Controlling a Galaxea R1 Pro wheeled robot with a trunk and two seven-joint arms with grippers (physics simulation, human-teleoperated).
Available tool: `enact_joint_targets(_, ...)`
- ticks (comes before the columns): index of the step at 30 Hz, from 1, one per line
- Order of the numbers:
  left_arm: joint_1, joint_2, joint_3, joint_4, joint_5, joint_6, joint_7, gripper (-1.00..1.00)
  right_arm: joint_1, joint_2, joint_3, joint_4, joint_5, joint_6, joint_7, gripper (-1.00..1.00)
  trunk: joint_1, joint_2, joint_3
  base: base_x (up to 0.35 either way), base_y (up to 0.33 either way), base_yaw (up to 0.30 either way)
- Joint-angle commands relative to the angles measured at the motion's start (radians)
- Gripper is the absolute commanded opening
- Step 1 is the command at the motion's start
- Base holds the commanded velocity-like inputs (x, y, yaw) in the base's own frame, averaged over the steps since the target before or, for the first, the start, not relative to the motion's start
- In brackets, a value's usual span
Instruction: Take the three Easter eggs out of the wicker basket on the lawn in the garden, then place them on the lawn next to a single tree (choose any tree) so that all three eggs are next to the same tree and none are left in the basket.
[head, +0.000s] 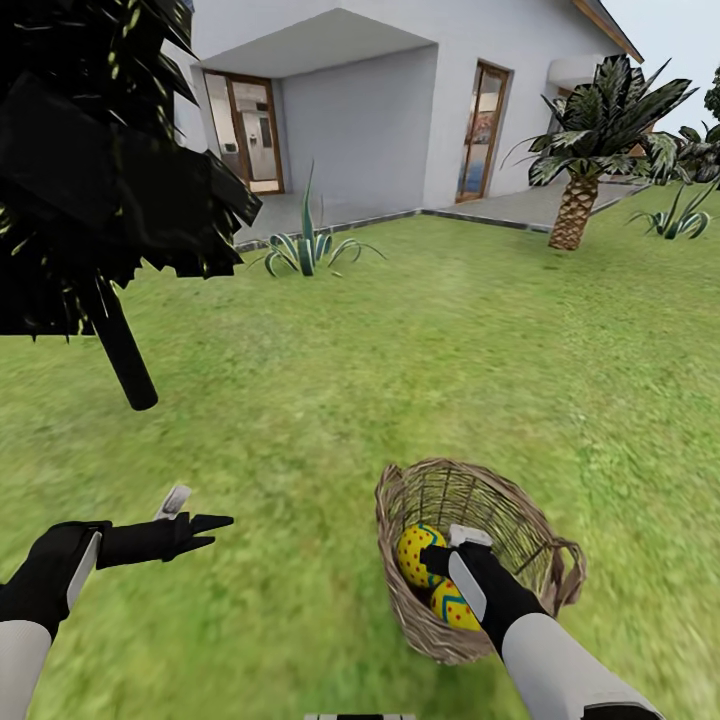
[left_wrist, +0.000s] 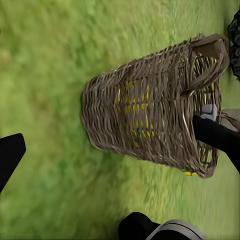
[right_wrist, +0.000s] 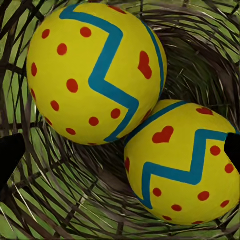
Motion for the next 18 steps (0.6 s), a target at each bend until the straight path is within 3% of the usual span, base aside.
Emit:
enact_joint_targets(1, -0.001, 0.000, 0.003, 0.000, -0.005, 0.009, -0.006, 1.00, 0.000, 0.000, 0.002, -0.002, -0.009, 0.004, -0.007, 1.00, 0.000, 0.000, -0.001, 0.034, 0.008, 0.000)
enact_joint_targets(18, -0.001, -0.002, 0.003, 0.000, -0.006, 0.009, -0.003, 1.00, 0.000, -0.013, 0.003, -0.005, -0.018, 0.003, 0.003, 1.00, 0.000, 0.000, -0.001, 0.022, 0.001, 0.005)
